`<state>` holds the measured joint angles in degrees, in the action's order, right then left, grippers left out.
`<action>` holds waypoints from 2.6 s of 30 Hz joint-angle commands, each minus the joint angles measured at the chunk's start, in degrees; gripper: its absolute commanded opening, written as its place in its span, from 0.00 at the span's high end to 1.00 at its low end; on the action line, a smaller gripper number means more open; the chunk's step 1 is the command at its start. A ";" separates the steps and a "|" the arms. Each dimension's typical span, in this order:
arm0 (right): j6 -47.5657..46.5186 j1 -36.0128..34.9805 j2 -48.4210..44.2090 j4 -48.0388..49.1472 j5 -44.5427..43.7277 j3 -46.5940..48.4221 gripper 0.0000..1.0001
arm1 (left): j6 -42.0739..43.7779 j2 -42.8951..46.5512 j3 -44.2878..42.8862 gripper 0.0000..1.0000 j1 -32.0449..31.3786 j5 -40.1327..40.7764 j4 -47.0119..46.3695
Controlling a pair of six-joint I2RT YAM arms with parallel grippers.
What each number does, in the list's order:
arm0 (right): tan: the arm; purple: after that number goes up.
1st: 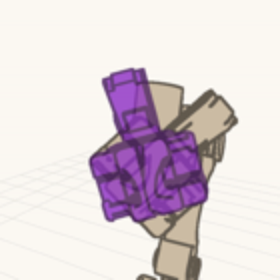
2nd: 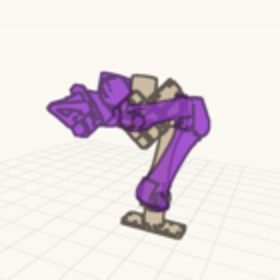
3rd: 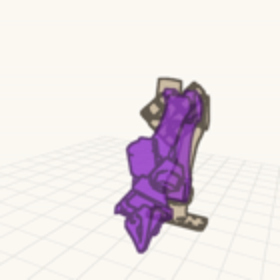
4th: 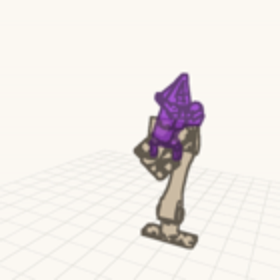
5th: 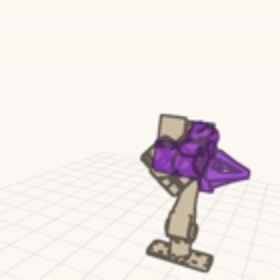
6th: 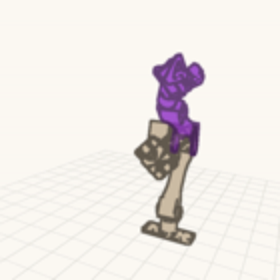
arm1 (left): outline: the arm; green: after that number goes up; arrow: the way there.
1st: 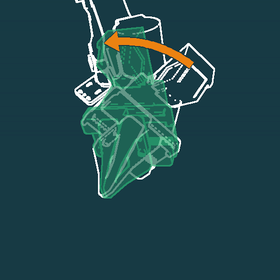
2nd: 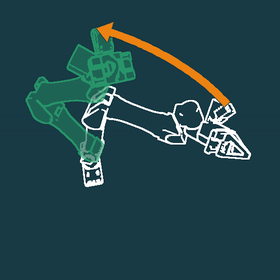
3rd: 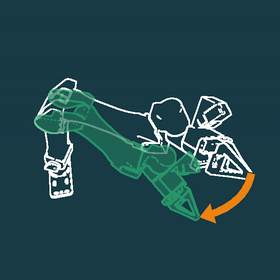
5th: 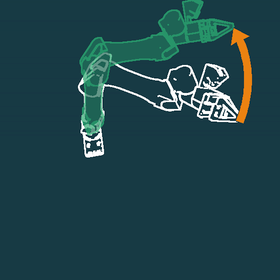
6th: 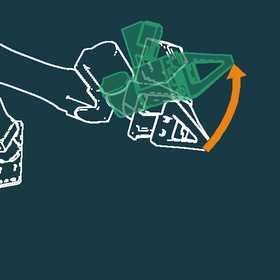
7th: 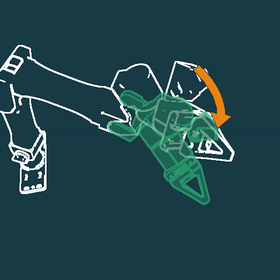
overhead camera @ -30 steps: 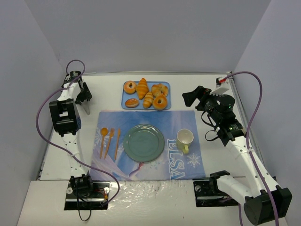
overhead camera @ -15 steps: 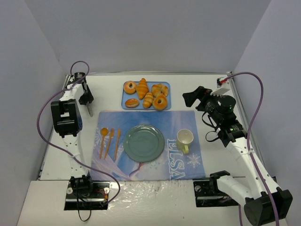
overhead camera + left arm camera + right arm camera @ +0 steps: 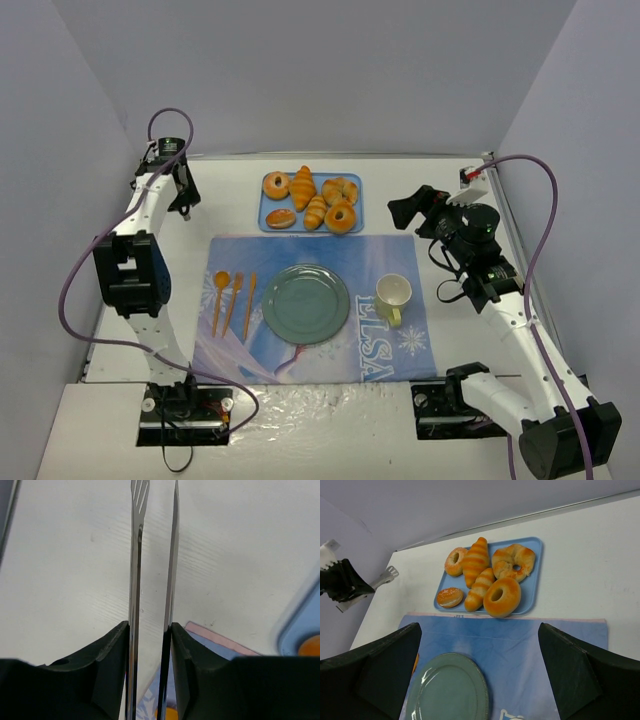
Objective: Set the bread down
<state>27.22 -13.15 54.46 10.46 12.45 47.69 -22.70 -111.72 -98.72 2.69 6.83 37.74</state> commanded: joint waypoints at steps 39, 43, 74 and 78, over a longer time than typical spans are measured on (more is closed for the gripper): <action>0.45 0.15 0.27 4.65 0.54 0.56 0.00 | -1.91 19.98 9.77 0.45 -25.21 -4.17 0.91; 0.20 0.23 -0.31 4.22 0.04 0.57 0.00 | -1.91 18.30 9.77 0.45 -27.03 -3.75 0.41; -0.24 0.20 -1.37 2.81 -0.56 0.48 0.00 | -1.44 10.48 7.66 0.46 -31.08 -0.01 0.91; -0.07 0.15 -1.55 2.81 -0.58 0.29 0.00 | -1.47 11.11 8.02 0.46 -31.10 -0.16 0.94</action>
<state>27.40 -13.15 54.23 9.76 12.47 47.33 -24.08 -104.18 -87.74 -28.04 6.02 40.03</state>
